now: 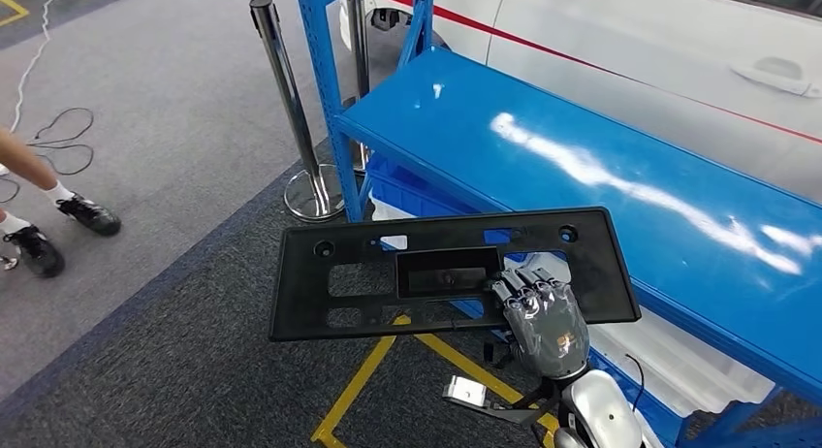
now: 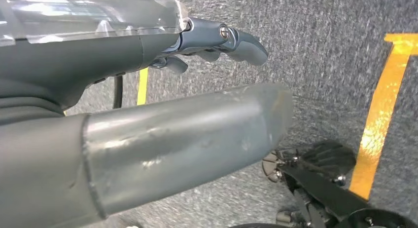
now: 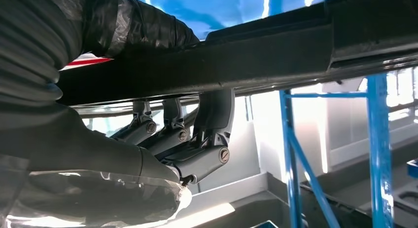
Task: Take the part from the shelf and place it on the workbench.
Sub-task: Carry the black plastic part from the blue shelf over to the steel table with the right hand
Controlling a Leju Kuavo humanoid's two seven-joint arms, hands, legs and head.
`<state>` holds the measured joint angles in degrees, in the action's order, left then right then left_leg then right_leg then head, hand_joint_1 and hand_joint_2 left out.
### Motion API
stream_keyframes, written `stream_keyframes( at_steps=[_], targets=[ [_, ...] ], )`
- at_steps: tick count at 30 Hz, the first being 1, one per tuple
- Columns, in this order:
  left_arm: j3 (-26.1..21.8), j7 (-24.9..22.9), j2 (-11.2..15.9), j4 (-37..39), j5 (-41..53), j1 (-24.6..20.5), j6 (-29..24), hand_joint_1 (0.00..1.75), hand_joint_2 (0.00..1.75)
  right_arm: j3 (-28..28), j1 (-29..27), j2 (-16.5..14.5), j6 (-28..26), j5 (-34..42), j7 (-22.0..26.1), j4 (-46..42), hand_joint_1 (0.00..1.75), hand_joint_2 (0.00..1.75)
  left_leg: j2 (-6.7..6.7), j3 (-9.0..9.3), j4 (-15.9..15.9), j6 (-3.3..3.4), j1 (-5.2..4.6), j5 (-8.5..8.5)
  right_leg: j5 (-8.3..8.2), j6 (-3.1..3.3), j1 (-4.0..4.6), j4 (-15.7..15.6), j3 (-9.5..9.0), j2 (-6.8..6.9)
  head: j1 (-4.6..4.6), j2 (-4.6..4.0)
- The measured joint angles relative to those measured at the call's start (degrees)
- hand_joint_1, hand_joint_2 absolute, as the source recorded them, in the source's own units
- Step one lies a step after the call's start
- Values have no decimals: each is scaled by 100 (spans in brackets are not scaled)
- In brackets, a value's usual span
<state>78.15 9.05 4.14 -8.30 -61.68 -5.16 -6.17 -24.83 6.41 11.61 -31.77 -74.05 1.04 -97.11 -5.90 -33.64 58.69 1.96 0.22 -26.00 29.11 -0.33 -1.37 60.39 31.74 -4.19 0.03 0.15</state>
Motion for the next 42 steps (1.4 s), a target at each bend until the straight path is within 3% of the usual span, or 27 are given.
stream_keyframes(
  at_steps=[1, 3, 5, 7, 9, 10, 12, 13, 15, 16, 20, 22, 25, 26, 27, 28, 30, 32, 34, 35, 36, 38, 39, 41, 42],
  targets=[
    [-2, 2, 10, 1, -5, -4, 3, 0, 0, -12, 21, -13, 3, -1, -2, 8, 175, 175, -70, -52, 19, -37, 6, 16, 25, 3, 8, -40, 3, -22, 1, 0],
    [-3, 4, 33, 8, -11, 23, 10, 0, 0, -39, 58, -36, 9, -7, -5, 15, 175, 175, -142, -127, 35, -112, 23, 36, 5, 47, -1, -79, 9, 111, 3, 0],
    [-4, 5, 45, 19, -11, 37, 15, 0, 0, -66, 100, -69, 16, -14, -8, 20, 175, 175, 103, -256, 282, -173, 16, -125, -28, 115, -22, -122, -3, 263, 6, 0],
    [-5, 6, 53, 23, -11, 8, 16, 0, 0, -86, 123, -96, 21, -15, -11, 29, 175, 175, 439, -562, 953, -228, 28, -472, -32, 151, -4, -132, -6, 432, 9, 0],
    [-5, 6, 60, 23, -11, -4, 16, 0, 0, -100, 128, -104, 23, -16, -13, 48, 175, 175, 545, -827, 1526, -267, 52, -662, -20, 163, 14, -128, -5, 607, 8, 0],
    [-5, 6, 60, 23, -11, 2, 16, 0, 0, -108, 131, -106, 24, -16, -13, 58, 175, 175, 562, -825, 1535, -274, 57, -610, -13, 162, 17, -126, -7, 686, 8, 0],
    [-7, 6, 65, 24, -14, 13, 16, 0, 0, -125, 141, -109, 25, -17, -13, 69, 175, 175, 644, -498, 934, -258, 54, -271, 7, 144, 20, -124, -29, 827, 9, 0],
    [-9, 7, 68, 25, -15, 10, 16, 0, 0, -131, 148, -110, 23, -17, -13, 69, 175, 175, 758, -286, 536, -239, 37, -134, 19, 130, 25, -126, -45, 887, 9, 0],
    [-11, 9, 76, 25, -16, 2, 16, 0, 0, -137, 157, -110, 21, -17, -13, 68, 175, 175, 966, -29, 56, -209, 4, -28, 35, 109, 33, -130, -69, 955, 8, 0],
    [-12, 10, 75, 25, -16, -1, 16, 0, 0, -138, 158, -110, 21, -17, -13, 68, 175, 175, 1023, -9, 14, -203, -9, -56, 37, 105, 36, -132, -72, 964, 8, 0],
    [-13, 14, 75, 26, -16, -7, 16, 0, 0, -138, 159, -110, 21, -16, -13, 68, 175, 175, 1038, -1, 8, -186, -34, -57, 41, 97, 53, -130, -70, 979, 8, 0],
    [-22, 28, 98, 31, -16, -9, 17, 0, 0, -151, 166, -132, 22, -33, -32, 68, 175, 175, 923, -27, -6, -130, -58, -28, 41, 53, 72, -145, -84, 1070, 8, 0],
    [-42, 47, 157, 45, -20, -41, 23, 0, 0, -205, 156, -175, 23, -74, -67, 71, 175, 175, 486, -33, -97, 35, -23, 75, 613, -25, 53, 1022, 450, 620, 7, 0],
    [-45, 50, 167, 47, -20, -50, 24, 0, 0, -219, 149, -179, 24, -80, -72, 74, 175, 175, 340, -25, -108, 68, -9, 95, 724, -32, 42, 1370, 627, 430, 6, 0],
    [-45, 50, 167, 47, -20, -46, 24, 0, 0, -226, 145, -180, 25, -83, -72, 78, 175, 175, 236, -27, -84, 62, -11, 90, 569, -28, 40, 1281, 611, 405, 6, 0],
    [-45, 50, 167, 47, -20, -43, 25, 0, 0, -230, 148, -181, 25, -84, -72, 78, 175, 175, 150, -29, -53, 50, -9, 78, 327, -18, 30, 923, 462, 338, 6, 0],
    [-45, 49, 169, 47, -20, -49, 27, 0, 0, -237, 158, -186, 25, -85, -72, 77, 175, 175, -12, -69, 24, 9, -14, 52, 30, -5, -5, 253, 184, 53, 8, 0],
    [-46, 51, 175, 47, -25, -58, 26, 0, 0, -249, 156, -190, 25, -90, -72, 73, 175, 175, -145, -143, 69, -53, -1, 57, -1, 2, -8, 34, 117, -102, 9, 0],
    [-48, 54, 186, 49, -37, -48, 26, 0, 0, -260, 151, -197, 25, -98, -72, 70, 175, 175, -277, -198, 58, -126, 31, 90, -32, 41, 10, 0, 116, 26, 10, 0],
    [-49, 58, 192, 51, -49, -38, 27, 0, 0, -263, 154, -204, 25, -106, -72, 70, 175, 175, -235, -221, 80, -156, 32, 74, -47, 72, 9, -24, 100, 106, 11, 0],
    [-50, 61, 202, 53, -61, -32, 27, 0, 0, -265, 156, -220, 25, -114, -73, 70, 175, 175, -100, -269, 175, -185, 24, 11, -61, 101, 4, -53, 85, 187, 11, 0],
    [-63, 67, 229, 59, -103, -27, 33, 0, 0, -272, 148, -254, 21, -137, -78, 70, 175, 175, 324, -513, 710, -236, 9, -292, -71, 138, 12, -87, 65, 355, 13, 0],
    [-78, 62, 244, 61, -130, -22, 49, 0, 0, -278, 129, -273, 19, -153, -80, 70, 175, 175, 462, -685, 1079, -259, 12, -465, -66, 151, 23, -89, 64, 444, 13, 0],
    [-109, 34, 266, 64, -180, 7, 106, 0, 0, -307, 78, -308, 14, -196, -77, 73, 175, 175, 550, -905, 1560, -285, 30, -619, -49, 165, 37, -87, 63, 627, 13, 0],
    [-120, 11, 278, 67, -201, 27, 133, 0, 0, -329, 63, -333, 14, -216, -74, 75, 175, 175, 569, -866, 1505, -287, 37, -541, -40, 166, 40, -87, 59, 711, 13, 0]
  ],
)
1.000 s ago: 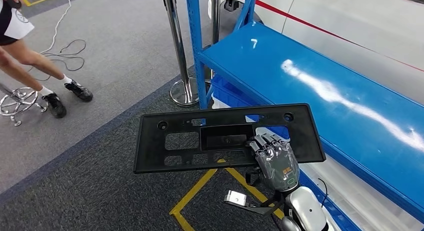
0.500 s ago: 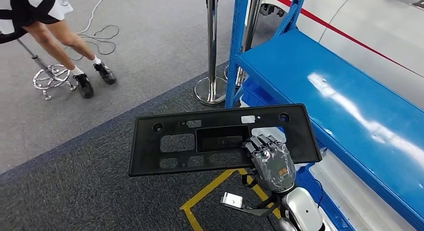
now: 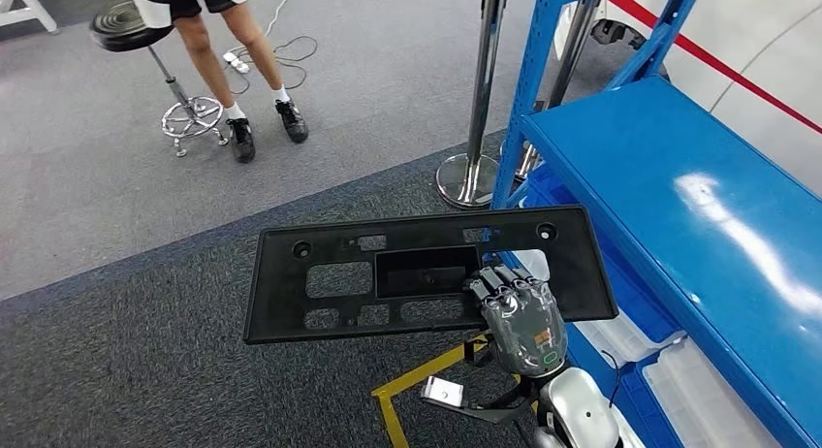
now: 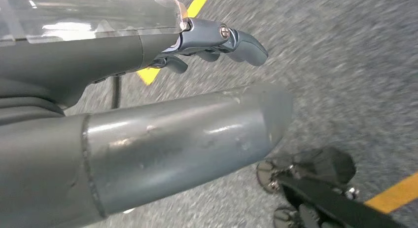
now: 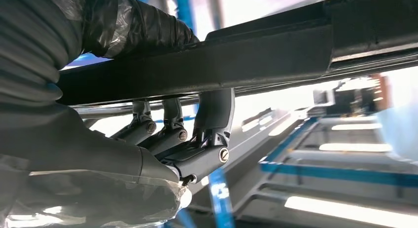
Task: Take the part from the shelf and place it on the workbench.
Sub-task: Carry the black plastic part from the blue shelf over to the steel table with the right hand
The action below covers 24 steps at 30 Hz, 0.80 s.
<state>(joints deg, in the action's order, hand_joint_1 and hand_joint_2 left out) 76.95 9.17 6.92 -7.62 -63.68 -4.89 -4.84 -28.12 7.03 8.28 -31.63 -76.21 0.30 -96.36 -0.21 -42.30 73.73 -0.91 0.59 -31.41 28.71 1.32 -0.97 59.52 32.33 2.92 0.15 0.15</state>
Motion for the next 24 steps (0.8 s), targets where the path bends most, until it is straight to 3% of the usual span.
stream_keyframes(
  at_steps=[1, 3, 5, 7, 8, 10, 11, 13, 14, 15, 16, 18, 20, 22, 24],
  targets=[
    [-8, -14, 21, 7, -18, 16, 11, 0, 0, -28, 2, -37, 0, -18, 4, 5, 175, 175, 42, 151, -269, 8, 3, 161, 11, -5, 2, 0, -8, 76, 0, 0],
    [-21, 19, 84, 25, -44, 20, -28, 0, 0, -80, 32, -136, -3, -39, 1, 21, 175, 175, 324, 574, -1049, 60, -39, 467, 41, -36, 26, 3, -37, 209, 0, 0],
    [-26, 107, 144, 43, -9, 1, -97, 0, 0, -105, 12, -225, -34, -45, -8, 21, 175, 175, 505, 773, -1455, 144, -103, 549, 72, -85, 58, -5, -67, 345, -2, 0],
    [-19, 156, 169, 62, 68, 13, -141, 0, 0, -108, -104, -255, -96, -35, 22, -31, 175, 175, 367, 781, -1510, 222, -110, 561, 102, -142, 64, -23, -109, 466, -4, 0],
    [-14, 165, 164, 70, 97, 33, -163, 0, 0, -108, -180, -255, -123, -22, 56, -66, 175, 175, 289, 798, -1545, 255, -98, 579, 147, -169, 52, 6, -122, 382, -6, 0],
    [-8, 156, 140, 78, 120, 54, -201, 0, 0, -108, -332, -251, -176, 46, 148, -127, 175, 175, 152, 834, -1606, 326, -66, 614, 388, -196, 25, 349, 12, 28, -10, 0],
    [-8, 125, 125, 78, 118, 50, -208, 0, 0, -108, -404, -249, -195, 103, 195, -143, 175, 175, 83, 836, -1612, 349, -68, 617, 564, -194, 17, 683, 173, -157, -10, 0],
    [-6, 22, 108, 78, 93, 36, -191, 0, 0, -108, -534, -245, -215, 209, 281, -155, 175, 175, -80, 833, -1600, 377, -75, 611, 810, -192, 23, 1375, 553, -271, -10, 0],
    [-4, -30, 98, 78, 79, 34, -180, 0, 0, -108, -584, -243, -218, 235, 308, -154, 175, 175, -170, 833, -1585, 382, -79, 605, 781, -191, 27, 1510, 655, -285, -10, 0],
    [-3, -77, 88, 78, 60, 36, -171, 0, 0, -108, -623, -241, -220, 241, 326, -157, 175, 175, -263, 834, -1563, 381, -81, 595, 632, -187, 26, 1421, 652, -300, -10, 0],
    [-2, -120, 80, 78, 41, 36, -166, 0, 0, -105, -653, -240, -224, 239, 333, -163, 175, 175, -352, 836, -1536, 375, -80, 580, 406, -178, 22, 1130, 547, -337, -9, 0],
    [-1, -209, 70, 78, -10, 33, -163, 0, 0, -90, -720, -234, -224, 233, 335, -207, 175, 175, -516, 816, -1462, 341, -78, 542, 63, -153, 3, 438, 266, -568, -9, 0],
    [-1, -302, 70, 85, -36, 40, -152, 0, 0, -65, -827, -210, -213, 231, 343, -307, 175, 175, -647, 774, -1421, 281, -65, 525, -4, -130, 3, 146, 150, -703, -9, 0],
    [8, -400, 81, 106, -15, 79, -141, 0, 0, -42, -935, -180, -186, 216, 355, -427, 175, 175, -742, 745, -1431, 210, -43, 530, -21, -81, 12, 102, 129, -586, -9, 0],
    [26, -465, 88, 125, 8, 99, -137, 0, 0, -27, -1011, -160, -157, 200, 363, -527, 175, 175, -551, 676, -1281, 145, -45, 424, -49, -11, 8, 20, 74, -449, -8, 0]
  ],
)
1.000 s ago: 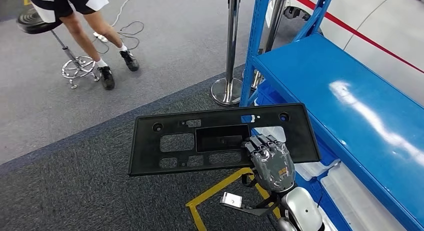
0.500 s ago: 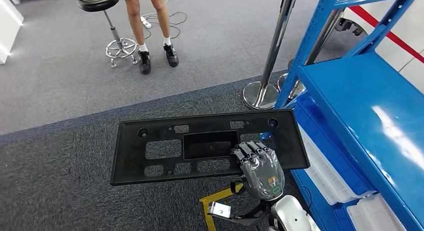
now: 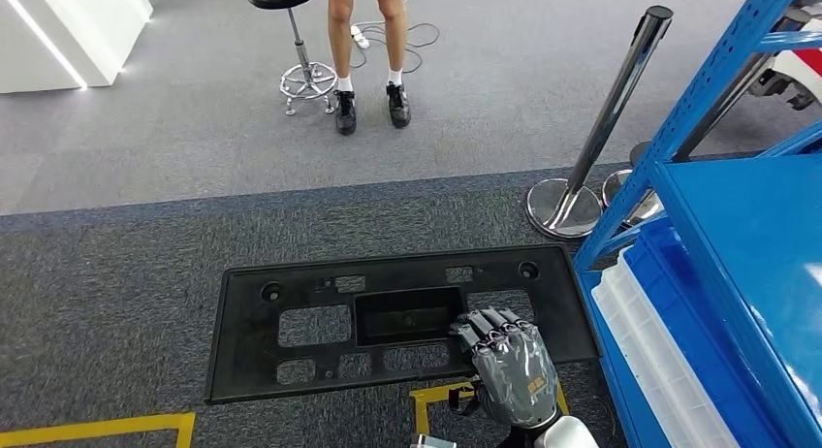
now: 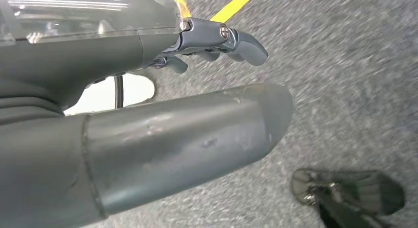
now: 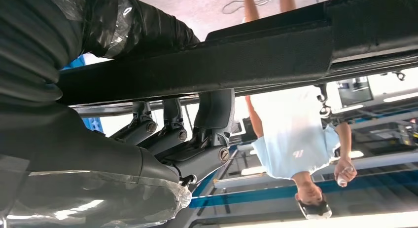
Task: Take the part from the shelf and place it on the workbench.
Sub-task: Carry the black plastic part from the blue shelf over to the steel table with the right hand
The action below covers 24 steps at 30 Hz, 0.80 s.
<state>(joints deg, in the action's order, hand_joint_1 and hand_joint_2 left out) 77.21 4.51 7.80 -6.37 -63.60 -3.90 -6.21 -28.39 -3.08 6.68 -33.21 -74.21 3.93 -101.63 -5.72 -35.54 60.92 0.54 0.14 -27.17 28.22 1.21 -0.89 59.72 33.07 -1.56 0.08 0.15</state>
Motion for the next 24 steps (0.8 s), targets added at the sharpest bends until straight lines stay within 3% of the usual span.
stream_keyframes(
  at_steps=[2, 4, 5, 6, 7, 9, 11, 13, 14, 15, 17, 19, 20, 21, 22, 24],
  targets=[
    [15, -49, 1, 8, 18, -29, 15, 0, 0, 13, -68, 13, 20, -9, 2, -71, 175, 175, 352, -253, 554, -62, 7, -309, -3, 50, 13, -52, -46, 161, 2, 0],
    [39, -129, 2, 10, 49, -50, 51, 0, 0, 37, -133, 31, 36, -34, 1, -109, 175, 175, 502, -567, 1197, -116, 43, -574, 18, 72, 34, -55, -58, 329, 3, 0],
    [52, -166, 0, 10, 57, -45, 81, 0, 0, 55, -172, 45, 42, -48, -7, -129, 175, 175, 528, -616, 1303, -133, 61, -571, 31, 72, 40, -54, -66, 409, 3, 0],
    [62, -186, -2, 10, 50, -36, 121, 0, 0, 78, -217, 65, 45, -59, -17, -160, 175, 175, 551, -557, 1201, -142, 75, -469, 45, 67, 44, -53, -79, 487, 3, 0],
    [66, -180, -4, 10, 25, -25, 174, 0, 0, 108, -266, 90, 46, -64, -28, -207, 175, 175, 599, -385, 892, -137, 82, -290, 62, 56, 46, -53, -98, 563, 3, 0],
    [67, -91, -5, 10, -21, -19, 280, 0, 0, 186, -353, 154, 61, -56, -38, -332, 175, 175, 874, 29, 122, -84, 48, -17, 100, 16, 59, -53, -146, 698, 2, 0],
    [68, 43, -9, 10, -15, -19, 337, 0, 0, 274, -408, 218, 99, -34, -28, -452, 175, 175, 1037, 197, -227, 0, -18, 38, 128, -43, 68, -61, -181, 814, 2, 0],
    [69, 128, -11, 10, 10, -5, 354, 0, 0, 335, -434, 256, 138, -20, -16, -547, 175, 175, 900, 203, -275, 82, -37, 58, 150, -108, 59, -80, -220, 905, 2, 0],
    [73, 162, -14, 10, 25, 3, 357, 0, 0, 359, -441, 273, 151, -20, -7, -586, 175, 175, 828, 232, -322, 118, -29, 81, 189, -135, 46, -50, -236, 841, 1, 0],
    [83, 202, -16, 10, 42, 3, 360, 0, 0, 382, -450, 286, 157, -21, 3, -627, 175, 175, 760, 269, -371, 159, -15, 108, 283, -154, 35, 68, -208, 707, 2, 0],
    [105, 334, -23, 10, 68, -18, 360, 0, 0, 445, -494, 314, 155, -21, 23, -697, 175, 175, 621, 315, -424, 220, 0, 141, 625, -168, 14, 666, 46, 340, 1, 0],
    [116, 487, -26, 10, 62, -41, 358, 0, 0, 525, -547, 331, 144, -3, 47, -740, 175, 175, 456, 316, -418, 246, 0, 142, 898, -183, 8, 1361, 411, 187, 1, 0],
    [117, 549, -27, 10, 58, -44, 359, 0, 0, 568, -561, 340, 142, 15, 69, -754, 175, 175, 364, 320, -408, 244, 1, 136, 883, -194, 3, 1496, 506, 169, 1, 0],
    [120, 588, -28, 10, 55, -43, 356, 0, 0, 604, -556, 345, 146, 39, 101, -766, 175, 175, 266, 326, -389, 233, 6, 126, 738, -205, -8, 1399, 494, 156, 1, 0],
    [127, 603, -29, 10, 47, -41, 350, 0, 0, 631, -528, 349, 164, 64, 139, -775, 175, 175, 170, 331, -358, 212, 15, 107, 507, -216, -28, 1109, 391, 111, 1, 0],
    [139, 581, -30, 10, 3, -50, 323, 0, 0, 651, -391, 338, 245, 97, 210, -771, 175, 175, 4, 284, -244, 145, 26, 49, 135, -234, -94, 413, 135, -202, 2, 0]
  ],
)
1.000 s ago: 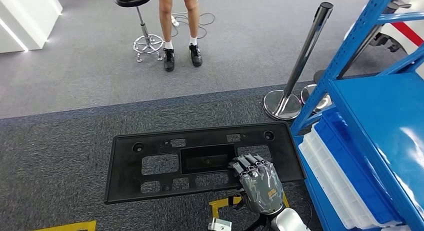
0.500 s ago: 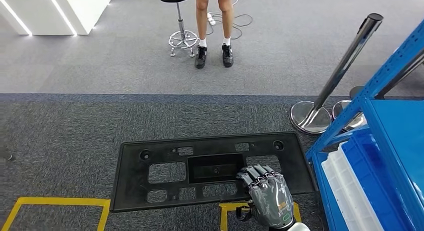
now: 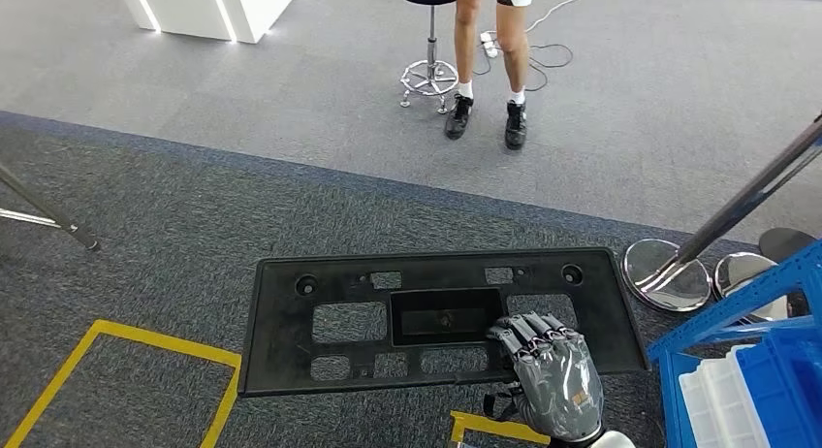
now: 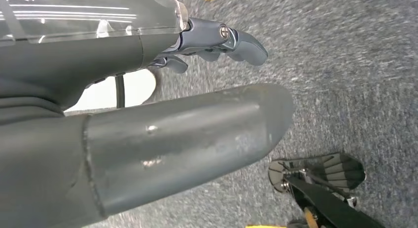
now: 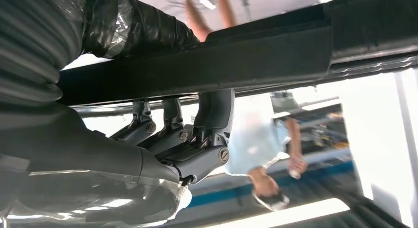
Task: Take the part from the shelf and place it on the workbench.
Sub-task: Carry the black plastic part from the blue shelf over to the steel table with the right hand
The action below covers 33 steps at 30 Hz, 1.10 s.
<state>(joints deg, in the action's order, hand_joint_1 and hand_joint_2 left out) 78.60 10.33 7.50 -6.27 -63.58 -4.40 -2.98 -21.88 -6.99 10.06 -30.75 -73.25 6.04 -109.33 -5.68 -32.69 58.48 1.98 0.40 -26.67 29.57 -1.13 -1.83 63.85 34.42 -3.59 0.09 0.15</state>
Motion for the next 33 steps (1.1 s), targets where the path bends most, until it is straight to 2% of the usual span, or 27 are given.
stream_keyframes(
  at_steps=[1, 2, 4, 5, 6, 8, 9, 10, 11, 12, 13, 15, 17, 19, 20, 22, 23, 24, 25, 26, 27, 28, 29, 30, 31, 32, 33],
  targets=[
    [4, -19, 1, 1, -36, -12, -19, 0, 0, -7, 94, -22, 57, 5, 26, 21, 175, 175, -71, -50, 53, -41, 6, -20, -72, -1, -18, -202, -65, -132, 1, 0],
    [4, -39, 2, 2, -78, -23, -40, 0, 0, -25, 194, -58, 116, 10, 42, 54, 175, 175, -143, -106, 84, -82, 17, -26, -69, 15, -18, -277, -79, -211, 3, 0],
    [4, -101, 2, 9, -184, -20, -79, 0, 0, -91, 416, -166, 228, 53, 51, 150, 175, 175, -245, -175, 86, -158, 47, -10, -70, 83, 7, -295, -76, -88, 4, 0],
    [3, -146, -1, 17, -254, -10, -92, 0, 0, -140, 544, -238, 280, 84, 51, 216, 175, 175, -157, -196, 116, -188, 49, -24, -78, 125, 12, -318, -92, -15, 4, 0],
    [-4, -199, -3, 26, -335, -7, -105, 0, 0, -201, 673, -323, 329, 110, 53, 294, 175, 175, 14, -251, 234, -213, 42, -89, -87, 164, 17, -346, -115, 66, 5, 0],
    [-38, -314, -8, 52, -493, -29, -136, 0, 0, -365, 907, -505, 419, 121, 53, 488, 175, 175, 407, -529, 802, -252, 30, -377, -88, 219, 48, -388, -157, 250, 7, 0],
    [-62, -380, -10, 64, -555, -44, -151, 0, 0, -463, 1007, -593, 455, 109, 45, 598, 175, 175, 495, -730, 1177, -265, 32, -538, -79, 239, 70, -394, -168, 351, 8, 0],
    [-81, -453, -14, 75, -604, -52, -164, 0, 0, -560, 1102, -671, 481, 96, 32, 710, 175, 175, 523, -900, 1480, -269, 35, -635, -69, 252, 88, -395, -172, 450, 8, 0],
    [-96, -538, -17, 86, -644, -49, -176, 0, 0, -659, 1193, -750, 494, 86, 13, 827, 175, 175, 531, -982, 1604, -264, 34, -625, -55, 264, 105, -395, -178, 545, 8, 0],
    [-107, -615, -22, 98, -679, -41, -186, 0, 0, -742, 1281, -821, 500, 85, -7, 928, 175, 175, 542, -944, 1500, -250, 31, -505, -40, 272, 120, -395, -189, 634, 8, 0],
    [-119, -679, -25, 113, -711, -31, -195, 0, 0, -810, 1367, -887, 503, 92, -23, 1016, 175, 175, 582, -798, 1199, -226, 22, -311, -22, 274, 134, -396, -209, 717, 8, 0],
    [-143, -742, -30, 150, -755, -29, -216, 0, 0, -903, 1514, -1002, 503, 105, -49, 1149, 175, 175, 827, -408, 428, -155, -40, 8, 22, 256, 160, -400, -260, 868, 8, 0],
    [-161, -746, -36, 176, -776, -34, -248, 0, 0, -952, 1612, -1077, 503, 111, -66, 1244, 175, 175, 964, -237, 78, -86, -112, 84, 55, 214, 178, -415, -298, 998, 8, 0],
    [-178, -742, -40, 203, -782, -10, -275, 0, 0, -986, 1663, -1132, 503, 113, -72, 1318, 175, 175, 828, -216, 18, -30, -118, 101, 82, 163, 181, -442, -347, 1103, 8, 0],
    [-184, -736, -44, 215, -785, 6, -285, 0, 0, -999, 1683, -1155, 503, 112, -72, 1348, 175, 175, 758, -181, -32, -5, -103, 120, 114, 138, 174, -420, -370, 1050, 7, 0],
    [-190, -686, -55, 233, -824, 2, -300, 0, 0, -1017, 1730, -1188, 505, 114, -69, 1391, 175, 175, 626, -104, -125, 54, -59, 158, 318, 103, 160, -85, -255, 743, 7, 0],
    [-192, -637, -63, 239, -855, -13, -306, 0, 0, -1022, 1751, -1191, 514, 116, -67, 1418, 175, 175, 563, -92, -134, 71, -59, 160, 478, 99, 150, 251, -91, 556, 6, 0],
    [-193, -584, -68, 246, -885, -32, -309, 0, 0, -1028, 1767, -1194, 528, 116, -65, 1448, 175, 175, 490, -90, -133, 86, -56, 159, 636, 98, 147, 637, 123, 446, 7, 0],
    [-195, -538, -72, 251, -906, -46, -310, 0, 0, -1034, 1775, -1194, 546, 114, -63, 1485, 175, 175, 405, -89, -128, 89, -56, 154, 724, 96, 146, 950, 315, 399, 6, 0],
    [-195, -505, -74, 255, -918, -55, -310, 0, 0, -1039, 1781, -1194, 563, 111, -62, 1522, 175, 175, 317, -86, -119, 88, -57, 147, 700, 95, 146, 1093, 434, 382, 6, 0],
    [-195, -488, -78, 259, -927, -56, -308, 0, 0, -1044, 1793, -1194, 575, 108, -62, 1553, 175, 175, 222, -82, -101, 81, -55, 137, 548, 98, 145, 1009, 446, 367, 6, 0],
    [-195, -479, -83, 261, -934, -55, -304, 0, 0, -1047, 1811, -1194, 582, 105, -62, 1577, 175, 175, 130, -76, -74, 67, -50, 118, 306, 105, 142, 716, 352, 329, 6, 0],
    [-194, -473, -89, 263, -938, -53, -298, 0, 0, -1049, 1832, -1194, 584, 103, -61, 1595, 175, 175, 46, -78, -40, 49, -40, 94, 81, 116, 132, 346, 211, 217, 6, 0],
    [-193, -466, -97, 264, -937, -60, -290, 0, 0, -1051, 1851, -1194, 584, 100, -60, 1606, 175, 175, -34, -94, 9, 26, -40, 69, -77, 124, 117, 0, 79, 80, 7, 0],
    [-193, -454, -102, 264, -929, -68, -281, 0, 0, -1053, 1864, -1195, 583, 98, -59, 1613, 175, 175, -107, -120, 42, -3, -32, 56, -152, 131, 111, -221, -7, -33, 7, 0],
    [-193, -438, -105, 264, -921, -68, -273, 0, 0, -1054, 1874, -1196, 582, 97, -57, 1618, 175, 175, -176, -150, 57, -37, -20, 52, -149, 144, 113, -313, -41, -103, 7, 0],
    [-193, -417, -107, 265, -917, -62, -257, 0, 0, -1055, 1883, -1197, 581, 95, -57, 1622, 175, 175, -246, -175, 58, -75, -10, 59, -141, 159, 124, -342, -49, -83, 7, 0]
  ],
)
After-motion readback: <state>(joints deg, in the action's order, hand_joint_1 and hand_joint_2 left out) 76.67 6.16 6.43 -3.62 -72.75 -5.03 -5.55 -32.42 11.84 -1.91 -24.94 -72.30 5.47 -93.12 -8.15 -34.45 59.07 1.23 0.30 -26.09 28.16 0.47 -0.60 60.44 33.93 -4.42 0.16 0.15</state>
